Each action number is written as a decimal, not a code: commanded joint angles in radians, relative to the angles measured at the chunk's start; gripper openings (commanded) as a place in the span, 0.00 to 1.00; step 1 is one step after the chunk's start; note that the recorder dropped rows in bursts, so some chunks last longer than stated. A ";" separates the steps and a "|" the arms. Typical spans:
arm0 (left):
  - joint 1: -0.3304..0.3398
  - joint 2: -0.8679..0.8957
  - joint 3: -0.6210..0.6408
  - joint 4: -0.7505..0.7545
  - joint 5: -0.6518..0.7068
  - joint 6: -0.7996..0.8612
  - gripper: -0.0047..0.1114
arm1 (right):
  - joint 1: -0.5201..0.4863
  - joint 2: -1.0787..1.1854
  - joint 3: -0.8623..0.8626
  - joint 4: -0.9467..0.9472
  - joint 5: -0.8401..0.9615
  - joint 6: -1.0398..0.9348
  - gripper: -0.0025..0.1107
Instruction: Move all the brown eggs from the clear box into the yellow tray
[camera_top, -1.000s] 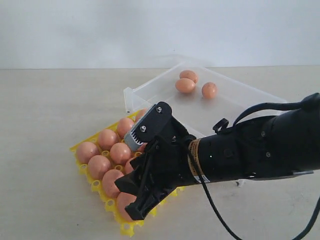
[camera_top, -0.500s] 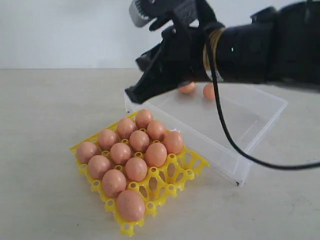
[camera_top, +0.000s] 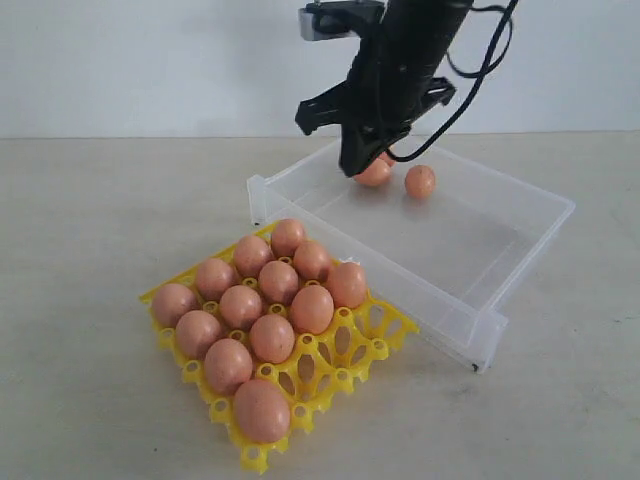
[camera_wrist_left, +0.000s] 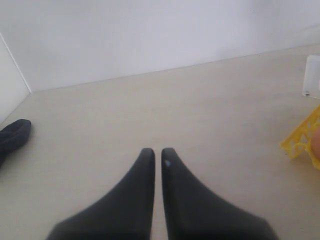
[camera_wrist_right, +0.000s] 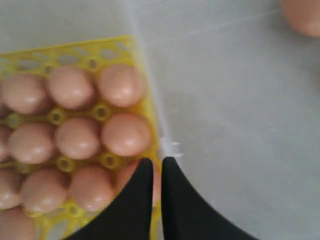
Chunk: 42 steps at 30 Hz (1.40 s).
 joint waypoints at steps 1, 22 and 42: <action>0.001 -0.003 0.003 0.001 0.000 -0.004 0.08 | 0.045 -0.003 -0.023 0.195 0.023 -0.205 0.02; 0.001 -0.003 0.003 0.001 0.000 -0.004 0.08 | 0.435 -0.071 0.345 -0.090 0.023 -0.079 0.02; 0.001 -0.003 0.003 0.001 0.000 -0.004 0.08 | 0.435 0.014 0.359 -0.073 -0.119 -0.068 0.02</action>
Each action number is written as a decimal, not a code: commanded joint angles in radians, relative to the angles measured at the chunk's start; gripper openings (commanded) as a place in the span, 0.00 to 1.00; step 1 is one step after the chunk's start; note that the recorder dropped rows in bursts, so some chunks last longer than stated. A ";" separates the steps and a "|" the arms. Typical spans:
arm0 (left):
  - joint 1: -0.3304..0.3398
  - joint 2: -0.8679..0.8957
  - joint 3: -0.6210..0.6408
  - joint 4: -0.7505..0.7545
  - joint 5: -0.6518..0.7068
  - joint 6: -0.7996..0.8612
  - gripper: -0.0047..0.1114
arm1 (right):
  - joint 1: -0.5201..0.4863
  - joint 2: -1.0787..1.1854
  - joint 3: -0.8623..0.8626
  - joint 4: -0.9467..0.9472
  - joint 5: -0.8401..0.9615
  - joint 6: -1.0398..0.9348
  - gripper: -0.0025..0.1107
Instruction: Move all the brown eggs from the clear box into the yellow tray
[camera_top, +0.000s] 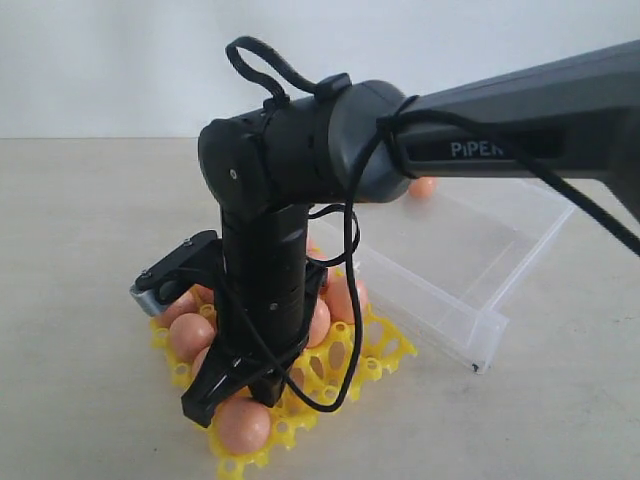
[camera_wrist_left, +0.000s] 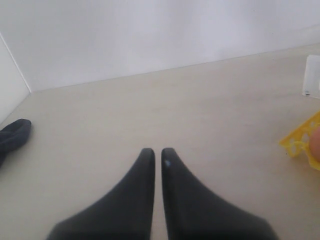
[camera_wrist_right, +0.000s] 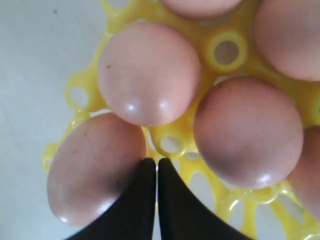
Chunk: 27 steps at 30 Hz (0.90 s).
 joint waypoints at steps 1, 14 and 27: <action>0.001 -0.003 0.003 0.001 0.000 -0.004 0.08 | 0.001 -0.020 0.002 -0.014 -0.029 -0.001 0.02; 0.001 -0.003 0.003 0.001 0.000 -0.004 0.08 | -0.030 -0.336 0.002 -0.772 -0.289 0.387 0.02; 0.001 -0.003 0.003 0.001 0.000 -0.004 0.08 | -0.503 -0.186 0.002 -0.115 -0.360 0.287 0.02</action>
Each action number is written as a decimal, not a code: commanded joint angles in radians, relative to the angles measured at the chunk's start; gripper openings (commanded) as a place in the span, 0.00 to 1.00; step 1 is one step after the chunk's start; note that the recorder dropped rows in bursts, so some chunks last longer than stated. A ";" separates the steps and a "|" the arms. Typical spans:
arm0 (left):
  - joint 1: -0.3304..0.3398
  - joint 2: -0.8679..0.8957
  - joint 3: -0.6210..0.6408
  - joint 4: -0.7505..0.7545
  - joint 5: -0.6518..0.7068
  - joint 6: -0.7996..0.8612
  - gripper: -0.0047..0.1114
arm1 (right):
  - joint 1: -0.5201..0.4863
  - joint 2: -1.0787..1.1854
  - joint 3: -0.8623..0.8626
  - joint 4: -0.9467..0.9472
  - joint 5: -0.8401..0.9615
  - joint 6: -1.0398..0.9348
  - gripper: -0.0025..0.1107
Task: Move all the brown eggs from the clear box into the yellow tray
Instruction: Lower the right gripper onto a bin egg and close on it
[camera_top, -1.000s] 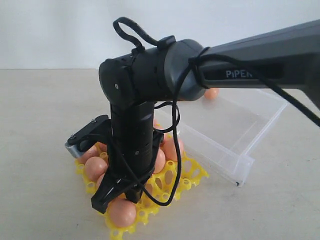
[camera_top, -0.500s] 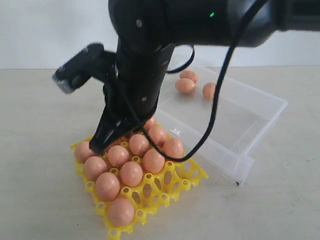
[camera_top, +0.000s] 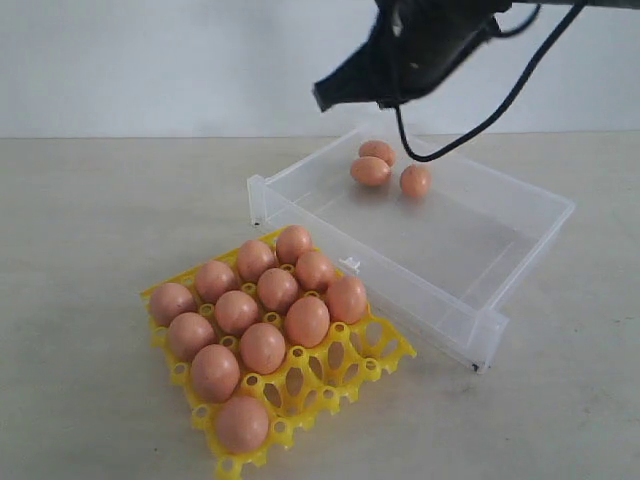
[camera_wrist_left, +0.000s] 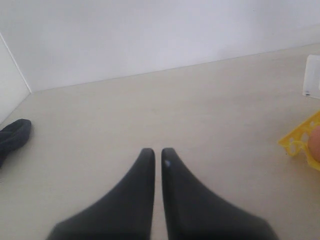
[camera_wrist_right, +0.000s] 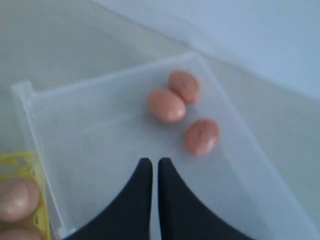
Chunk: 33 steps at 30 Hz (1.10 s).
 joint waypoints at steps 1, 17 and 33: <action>0.001 -0.003 0.003 0.001 0.000 -0.004 0.08 | -0.171 0.082 0.000 0.510 0.071 -0.354 0.02; 0.001 -0.003 0.003 0.001 0.000 -0.004 0.08 | -0.229 0.347 -0.225 0.605 -0.004 -0.445 0.35; 0.001 -0.003 0.003 0.001 0.000 -0.004 0.08 | -0.229 0.443 -0.280 0.351 0.002 -0.086 0.45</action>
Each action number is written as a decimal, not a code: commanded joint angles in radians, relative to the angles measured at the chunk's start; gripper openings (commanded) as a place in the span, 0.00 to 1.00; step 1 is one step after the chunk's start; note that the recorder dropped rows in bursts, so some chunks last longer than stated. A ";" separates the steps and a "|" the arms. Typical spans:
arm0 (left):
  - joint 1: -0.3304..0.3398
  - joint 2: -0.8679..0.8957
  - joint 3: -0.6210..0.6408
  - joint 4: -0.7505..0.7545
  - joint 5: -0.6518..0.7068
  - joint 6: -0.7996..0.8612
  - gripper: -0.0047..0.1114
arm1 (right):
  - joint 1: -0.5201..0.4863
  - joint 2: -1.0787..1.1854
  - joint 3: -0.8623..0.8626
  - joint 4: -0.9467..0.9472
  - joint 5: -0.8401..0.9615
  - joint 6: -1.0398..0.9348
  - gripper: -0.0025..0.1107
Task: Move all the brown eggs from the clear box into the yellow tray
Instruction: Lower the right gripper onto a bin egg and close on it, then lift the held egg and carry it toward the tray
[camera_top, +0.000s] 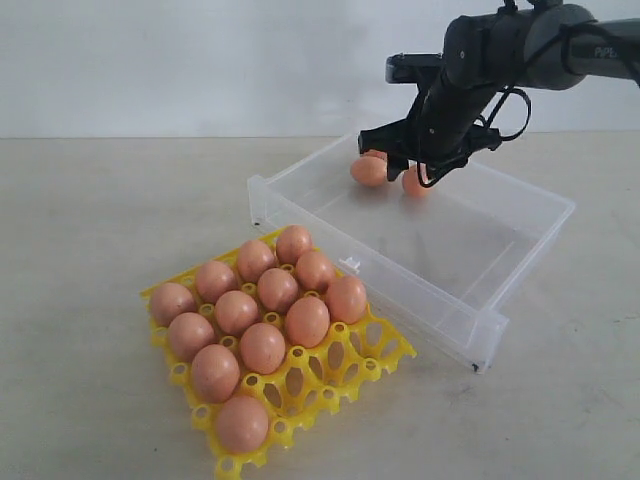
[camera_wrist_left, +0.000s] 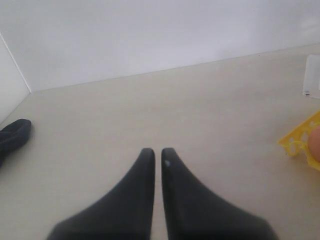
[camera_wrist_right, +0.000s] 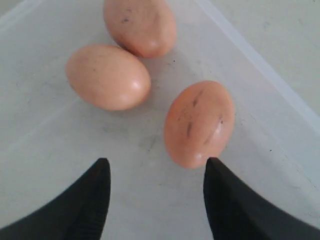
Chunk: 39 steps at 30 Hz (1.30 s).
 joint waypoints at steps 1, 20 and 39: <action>0.001 -0.003 0.003 0.001 0.000 -0.004 0.08 | -0.006 0.026 -0.006 -0.029 -0.035 0.061 0.45; 0.001 -0.003 0.003 0.001 0.000 -0.004 0.08 | -0.039 0.124 -0.006 -0.009 -0.255 0.206 0.45; 0.001 -0.003 0.003 0.001 0.000 -0.004 0.08 | -0.039 0.145 -0.006 0.010 -0.345 0.233 0.02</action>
